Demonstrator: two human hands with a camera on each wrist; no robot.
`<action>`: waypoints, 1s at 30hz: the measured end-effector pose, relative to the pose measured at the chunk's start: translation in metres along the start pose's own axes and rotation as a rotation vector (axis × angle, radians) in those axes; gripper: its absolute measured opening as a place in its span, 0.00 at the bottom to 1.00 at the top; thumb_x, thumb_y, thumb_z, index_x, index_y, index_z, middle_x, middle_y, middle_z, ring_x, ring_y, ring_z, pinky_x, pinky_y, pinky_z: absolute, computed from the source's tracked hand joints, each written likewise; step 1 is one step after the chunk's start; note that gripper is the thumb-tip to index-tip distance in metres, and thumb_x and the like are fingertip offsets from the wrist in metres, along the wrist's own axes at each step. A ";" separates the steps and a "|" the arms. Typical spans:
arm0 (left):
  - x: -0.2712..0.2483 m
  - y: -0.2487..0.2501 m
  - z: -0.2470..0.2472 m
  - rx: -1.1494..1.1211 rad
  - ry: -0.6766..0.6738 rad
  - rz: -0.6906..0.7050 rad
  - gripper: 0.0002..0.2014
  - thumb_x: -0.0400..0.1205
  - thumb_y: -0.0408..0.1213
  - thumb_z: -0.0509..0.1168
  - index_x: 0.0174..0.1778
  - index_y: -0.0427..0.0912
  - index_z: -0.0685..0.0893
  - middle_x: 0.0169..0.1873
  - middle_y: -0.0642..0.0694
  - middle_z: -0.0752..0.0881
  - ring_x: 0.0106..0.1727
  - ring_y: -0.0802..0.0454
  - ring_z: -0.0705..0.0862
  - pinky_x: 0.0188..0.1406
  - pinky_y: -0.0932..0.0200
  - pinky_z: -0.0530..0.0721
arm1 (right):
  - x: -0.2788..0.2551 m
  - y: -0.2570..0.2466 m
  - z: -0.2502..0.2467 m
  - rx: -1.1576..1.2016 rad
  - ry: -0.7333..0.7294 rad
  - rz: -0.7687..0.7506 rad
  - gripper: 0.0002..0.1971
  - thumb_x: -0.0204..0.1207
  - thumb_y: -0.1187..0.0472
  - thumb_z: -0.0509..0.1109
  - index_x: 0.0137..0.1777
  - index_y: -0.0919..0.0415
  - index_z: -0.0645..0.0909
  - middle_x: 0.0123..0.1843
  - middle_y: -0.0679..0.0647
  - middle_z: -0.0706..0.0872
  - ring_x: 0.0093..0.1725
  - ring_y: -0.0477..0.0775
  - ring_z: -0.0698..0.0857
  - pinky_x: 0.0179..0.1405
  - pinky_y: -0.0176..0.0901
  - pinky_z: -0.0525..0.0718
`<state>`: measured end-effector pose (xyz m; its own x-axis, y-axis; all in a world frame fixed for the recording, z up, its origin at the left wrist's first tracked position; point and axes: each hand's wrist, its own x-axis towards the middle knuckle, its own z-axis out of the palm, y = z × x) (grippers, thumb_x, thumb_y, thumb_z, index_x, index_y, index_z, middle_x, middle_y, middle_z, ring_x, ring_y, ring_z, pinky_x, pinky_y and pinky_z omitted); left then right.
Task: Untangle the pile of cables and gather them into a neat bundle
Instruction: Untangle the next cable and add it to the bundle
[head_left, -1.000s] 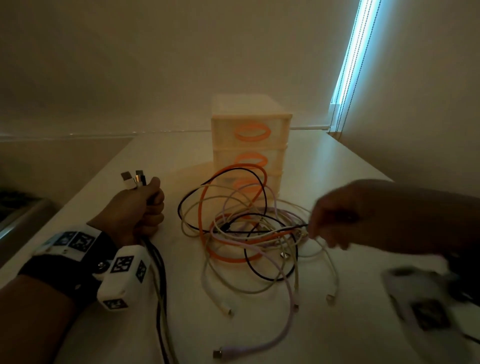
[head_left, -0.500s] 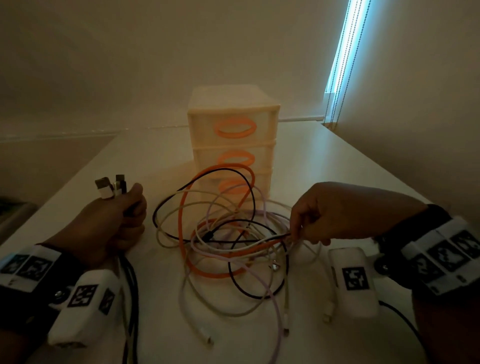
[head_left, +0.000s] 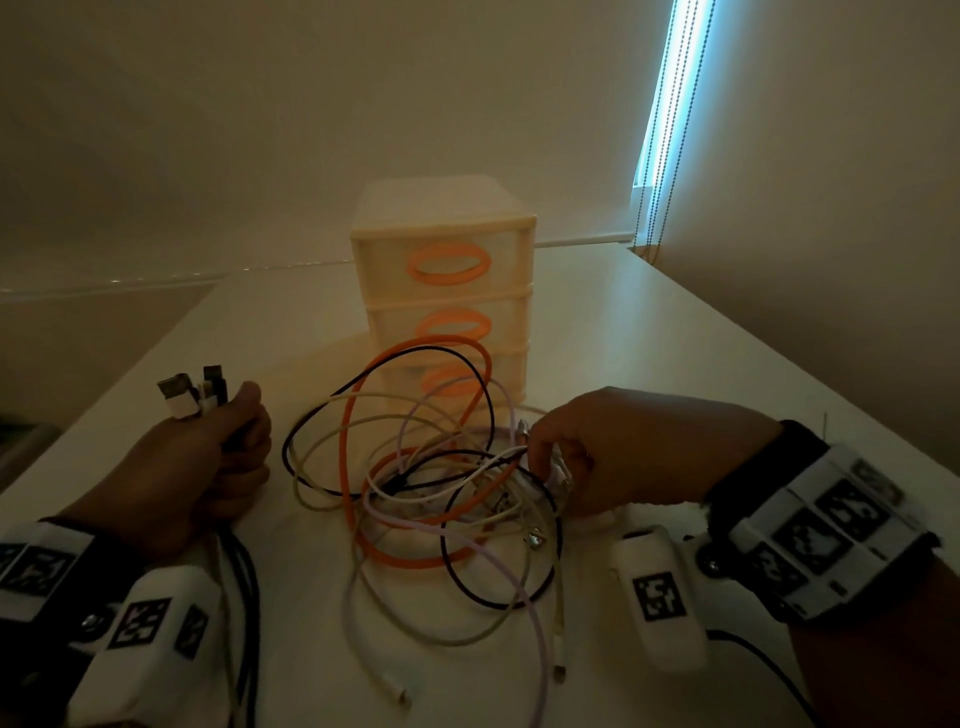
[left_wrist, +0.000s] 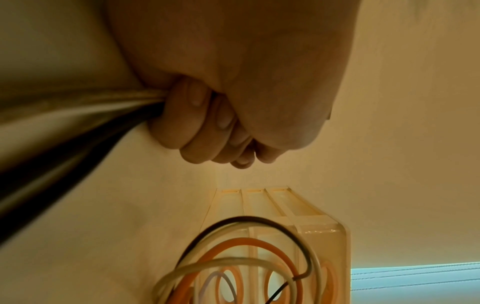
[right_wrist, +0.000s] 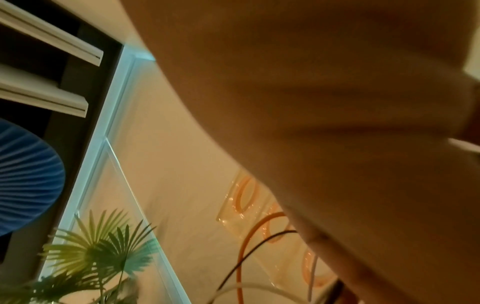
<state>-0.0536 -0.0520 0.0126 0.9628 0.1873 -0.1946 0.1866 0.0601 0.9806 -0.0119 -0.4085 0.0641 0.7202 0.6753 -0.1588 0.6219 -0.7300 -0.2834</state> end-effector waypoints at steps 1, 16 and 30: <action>0.000 0.000 0.000 -0.001 0.001 0.001 0.25 0.87 0.56 0.57 0.27 0.44 0.69 0.26 0.48 0.56 0.18 0.55 0.55 0.16 0.71 0.57 | 0.001 -0.001 0.001 -0.032 -0.011 -0.004 0.13 0.74 0.54 0.80 0.57 0.49 0.86 0.34 0.40 0.74 0.36 0.16 0.73 0.36 0.17 0.73; -0.005 0.002 0.004 0.018 0.002 0.034 0.25 0.87 0.57 0.56 0.30 0.43 0.67 0.24 0.49 0.57 0.19 0.57 0.55 0.21 0.66 0.52 | 0.010 0.005 0.004 0.365 0.157 -0.019 0.06 0.78 0.60 0.77 0.51 0.51 0.82 0.38 0.49 0.94 0.31 0.46 0.91 0.44 0.41 0.91; -0.004 0.001 0.000 0.020 -0.004 0.041 0.25 0.87 0.57 0.57 0.31 0.43 0.68 0.25 0.48 0.57 0.22 0.55 0.54 0.20 0.66 0.53 | 0.009 -0.004 0.007 -0.100 0.049 -0.086 0.05 0.75 0.61 0.74 0.46 0.48 0.87 0.49 0.43 0.86 0.44 0.40 0.81 0.42 0.28 0.77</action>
<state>-0.0577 -0.0529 0.0144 0.9706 0.1852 -0.1540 0.1505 0.0332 0.9881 -0.0105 -0.3989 0.0576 0.6757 0.7315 -0.0913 0.7076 -0.6783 -0.1979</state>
